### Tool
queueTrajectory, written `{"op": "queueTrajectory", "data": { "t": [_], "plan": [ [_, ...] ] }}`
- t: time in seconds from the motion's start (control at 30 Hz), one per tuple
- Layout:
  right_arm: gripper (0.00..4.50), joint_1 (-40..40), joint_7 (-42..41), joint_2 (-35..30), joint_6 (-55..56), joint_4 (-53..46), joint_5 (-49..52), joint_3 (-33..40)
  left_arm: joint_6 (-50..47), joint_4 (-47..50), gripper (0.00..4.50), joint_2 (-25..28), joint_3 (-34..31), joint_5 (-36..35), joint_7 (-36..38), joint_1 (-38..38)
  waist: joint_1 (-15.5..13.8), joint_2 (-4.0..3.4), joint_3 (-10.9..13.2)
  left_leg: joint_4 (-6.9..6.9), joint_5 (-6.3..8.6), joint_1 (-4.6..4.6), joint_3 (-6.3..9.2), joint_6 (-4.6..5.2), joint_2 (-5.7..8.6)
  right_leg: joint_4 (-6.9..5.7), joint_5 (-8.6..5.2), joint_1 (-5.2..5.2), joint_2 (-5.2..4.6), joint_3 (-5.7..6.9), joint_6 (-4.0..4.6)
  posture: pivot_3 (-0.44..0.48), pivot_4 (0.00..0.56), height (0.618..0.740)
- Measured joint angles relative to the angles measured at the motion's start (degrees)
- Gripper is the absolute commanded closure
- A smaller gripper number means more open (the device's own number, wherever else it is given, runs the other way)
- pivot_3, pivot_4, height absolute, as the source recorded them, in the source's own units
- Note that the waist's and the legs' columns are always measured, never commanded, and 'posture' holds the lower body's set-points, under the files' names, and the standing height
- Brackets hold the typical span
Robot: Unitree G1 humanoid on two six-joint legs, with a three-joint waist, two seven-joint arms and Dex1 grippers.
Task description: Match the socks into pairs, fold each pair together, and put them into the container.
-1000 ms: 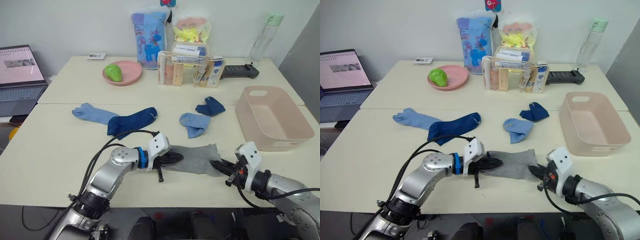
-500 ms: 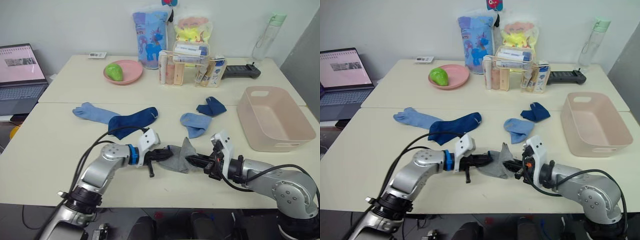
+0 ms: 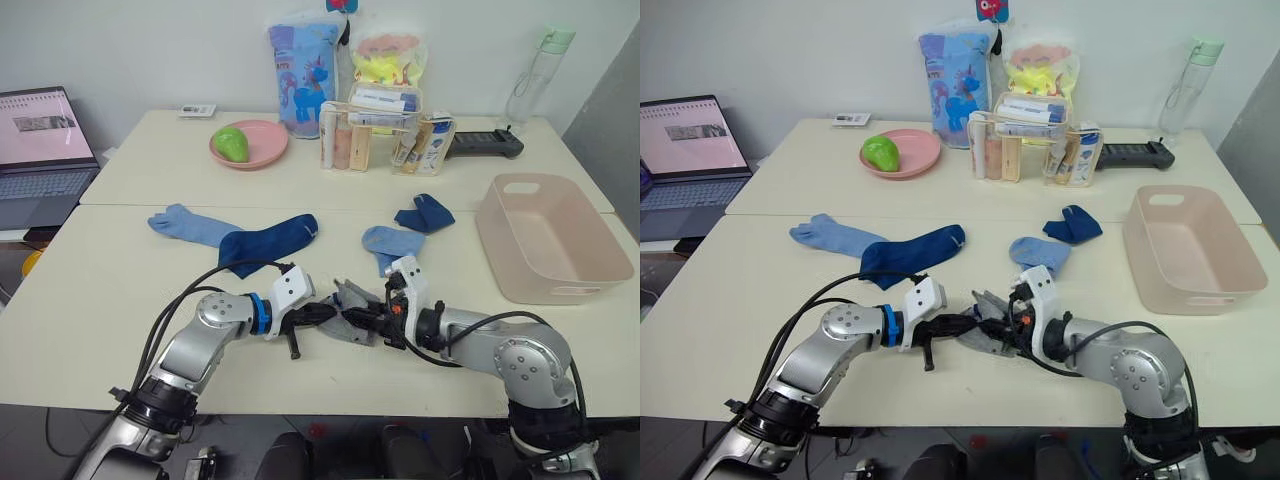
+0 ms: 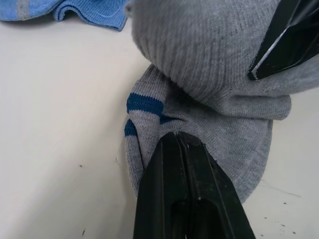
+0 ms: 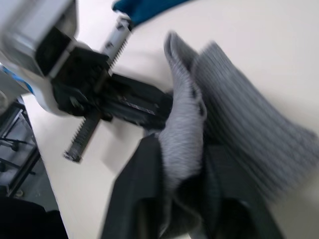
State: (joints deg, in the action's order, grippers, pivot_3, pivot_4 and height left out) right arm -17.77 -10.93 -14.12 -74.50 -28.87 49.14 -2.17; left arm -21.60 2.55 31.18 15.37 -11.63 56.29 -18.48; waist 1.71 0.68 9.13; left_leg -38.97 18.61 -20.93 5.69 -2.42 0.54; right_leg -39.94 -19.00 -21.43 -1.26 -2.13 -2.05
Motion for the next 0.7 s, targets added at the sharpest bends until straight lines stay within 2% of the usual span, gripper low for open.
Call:
{"op": "queueTrajectory", "data": {
  "t": [0.13,0.27,0.37,0.47,0.6,0.7],
  "plan": [
    [0.96,-0.3,-0.4,-0.5,-1.2,-1.6,2.3,2.0,-3.7,0.2,4.5,-0.8,-1.5,-2.2,-0.9,0.0,0.1,0.0,0.0,0.0,0.0,0.0,0.01,0.0,-0.01,-0.02,0.0,-0.01,0.0,0.0,0.0,0.0,0.15,0.703],
    [0.96,-0.7,-3.5,-5.5,-1.4,-5.1,6.2,5.4,-9.8,0.3,4.5,-1.7,-5.8,-6.3,-2.8,-0.2,0.1,0.0,0.0,0.0,0.0,-0.02,0.02,0.01,-0.01,0.0,0.0,-0.02,0.01,0.02,0.0,0.0,0.15,0.703],
    [0.96,-0.7,-4.5,-8.3,0.9,-5.6,4.9,5.2,-13.6,1.8,4.5,-1.6,-9.2,-9.2,-3.6,-0.4,0.1,0.0,0.0,0.0,0.0,-0.02,0.01,0.01,-0.02,-0.01,0.0,-0.04,0.02,0.02,0.0,0.0,0.15,0.703],
    [1.55,-0.5,-5.0,-8.5,3.7,-5.6,3.3,4.8,-16.1,2.6,4.5,-0.7,-11.9,-11.8,-4.2,-1.3,0.2,0.0,0.0,0.01,0.0,-0.02,0.01,0.01,-0.04,-0.02,0.0,-0.04,0.03,0.01,0.0,0.0,0.15,0.703],
    [2.87,0.7,-6.4,-10.3,7.2,-5.6,-0.6,0.9,-16.9,2.6,4.5,2.6,-16.1,-13.5,-4.0,-2.6,0.2,0.0,0.0,0.01,0.0,-0.03,-0.01,0.0,-0.04,0.01,0.0,-0.06,0.03,0.0,0.0,0.0,0.15,0.703],
    [3.92,0.8,-7.9,-11.2,13.0,-3.6,-7.4,-5.6,-16.9,3.4,4.5,5.6,-16.3,-15.1,-0.1,-3.7,0.2,0.07,0.1,0.01,0.0,-0.03,0.0,-0.01,-0.03,0.02,0.0,-0.07,0.03,0.03,0.0,0.0,0.15,0.703]
  ]
}}
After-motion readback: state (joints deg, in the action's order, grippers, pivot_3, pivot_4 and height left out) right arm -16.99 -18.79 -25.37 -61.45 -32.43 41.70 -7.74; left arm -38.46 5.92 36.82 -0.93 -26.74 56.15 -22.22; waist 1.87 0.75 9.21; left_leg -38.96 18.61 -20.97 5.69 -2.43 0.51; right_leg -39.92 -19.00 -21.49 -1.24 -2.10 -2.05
